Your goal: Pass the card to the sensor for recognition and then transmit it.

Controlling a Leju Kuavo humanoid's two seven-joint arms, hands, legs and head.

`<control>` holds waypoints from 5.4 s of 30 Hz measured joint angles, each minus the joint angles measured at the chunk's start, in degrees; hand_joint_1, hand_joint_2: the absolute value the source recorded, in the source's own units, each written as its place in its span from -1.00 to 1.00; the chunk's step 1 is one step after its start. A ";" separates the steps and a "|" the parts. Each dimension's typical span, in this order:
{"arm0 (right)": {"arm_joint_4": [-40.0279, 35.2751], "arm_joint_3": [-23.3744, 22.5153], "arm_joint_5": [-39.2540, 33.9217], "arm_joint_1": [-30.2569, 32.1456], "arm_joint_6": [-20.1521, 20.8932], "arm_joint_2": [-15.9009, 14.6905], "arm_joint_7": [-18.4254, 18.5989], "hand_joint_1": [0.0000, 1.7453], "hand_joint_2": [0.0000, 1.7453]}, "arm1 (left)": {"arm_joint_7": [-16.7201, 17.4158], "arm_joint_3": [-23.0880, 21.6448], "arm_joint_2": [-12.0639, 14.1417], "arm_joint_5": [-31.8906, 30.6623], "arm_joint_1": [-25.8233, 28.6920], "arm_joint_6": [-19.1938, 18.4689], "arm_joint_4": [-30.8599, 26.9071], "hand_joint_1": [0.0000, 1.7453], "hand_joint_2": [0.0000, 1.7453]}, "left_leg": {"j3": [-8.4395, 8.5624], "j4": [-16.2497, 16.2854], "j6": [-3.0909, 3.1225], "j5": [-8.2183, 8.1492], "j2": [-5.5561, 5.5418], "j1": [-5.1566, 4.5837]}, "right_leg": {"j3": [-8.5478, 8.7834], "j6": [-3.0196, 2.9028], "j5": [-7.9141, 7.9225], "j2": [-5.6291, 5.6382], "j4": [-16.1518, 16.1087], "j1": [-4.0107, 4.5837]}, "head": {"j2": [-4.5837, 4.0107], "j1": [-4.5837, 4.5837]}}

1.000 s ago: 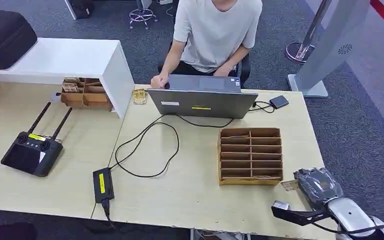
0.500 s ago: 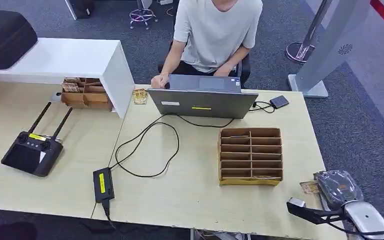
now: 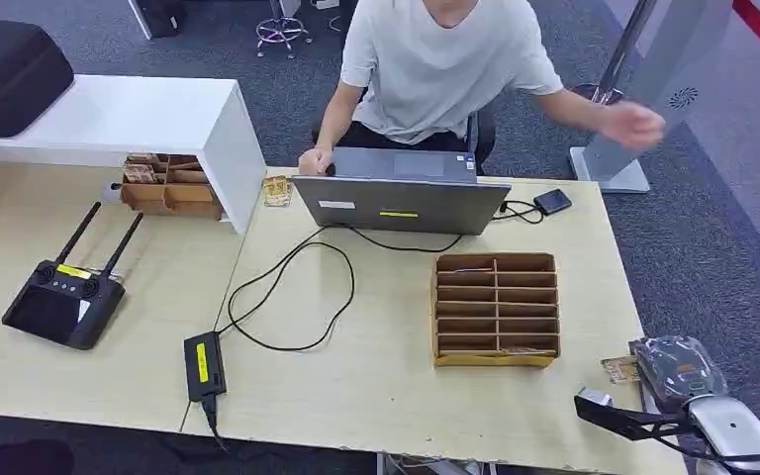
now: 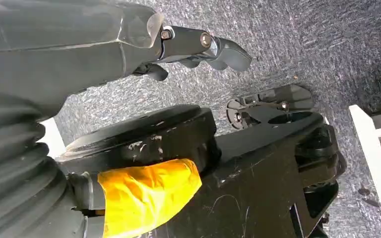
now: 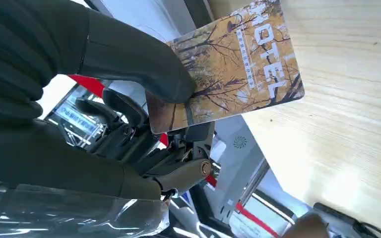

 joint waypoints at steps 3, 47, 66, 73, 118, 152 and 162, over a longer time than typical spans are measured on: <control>0.09 -0.02 0.02 -0.02 0.00 0.04 0.00 1.00 1.00 | 0.00 0.00 0.00 0.00 0.00 0.00 0.00 -1.00 1.00 | 0.00 0.00 0.00 0.00 0.00 0.00 | 0.00 0.00 0.00 0.00 0.00 0.00 | 0.00 0.00; -13.11 -8.17 1.95 4.77 -14.78 2.64 -2.99 1.00 1.00 | -0.44 0.77 -0.28 -0.66 -0.01 0.42 0.00 -1.00 1.00 | -0.03 0.00 0.00 0.00 0.00 0.00 | -0.04 0.00 -0.01 0.01 0.00 0.00 | 0.00 0.00; -13.86 -10.21 4.44 6.25 -14.51 3.96 -2.30 1.00 1.00 | -0.46 0.79 -0.28 -1.09 -0.03 0.42 0.00 -1.00 1.00 | -0.03 0.00 0.00 0.00 0.00 0.00 | -0.04 0.00 -0.01 0.01 0.00 0.00 | 0.00 0.00; -13.81 -10.45 6.49 6.36 -11.48 3.91 -0.83 1.00 1.00 | -0.46 0.79 -0.28 -1.09 -0.03 0.42 0.00 -1.00 1.00 | -0.03 0.00 0.00 0.00 0.00 0.00 | -0.04 0.00 -0.01 0.01 0.00 0.00 | 0.00 0.02; 0.77 2.89 4.92 -7.26 -4.15 5.42 -2.30 1.00 1.00 | -0.70 1.62 -0.33 -1.35 -0.08 0.26 0.00 -1.00 1.00 | -0.09 -0.01 -0.01 0.00 -0.04 0.01 | -0.05 0.00 -0.01 -0.03 0.01 0.01 | 0.00 0.02; -8.50 -2.71 9.79 -4.94 -27.61 10.25 -1.88 1.00 1.00 | -0.79 1.62 -0.35 -2.43 -0.15 0.50 0.00 -1.00 1.00 | -0.07 -0.01 -0.01 0.00 -0.04 0.01 | -0.05 0.01 -0.02 -0.02 0.01 0.01 | 0.00 0.00; -13.90 -7.15 15.41 -3.99 -35.43 15.80 -1.73 1.00 1.00 | -0.92 1.62 -0.44 -3.23 -0.26 0.50 0.00 -1.00 1.00 | -0.10 -0.01 -0.01 0.00 -0.05 0.02 | -0.05 0.00 -0.02 -0.03 0.01 0.01 | 0.00 0.02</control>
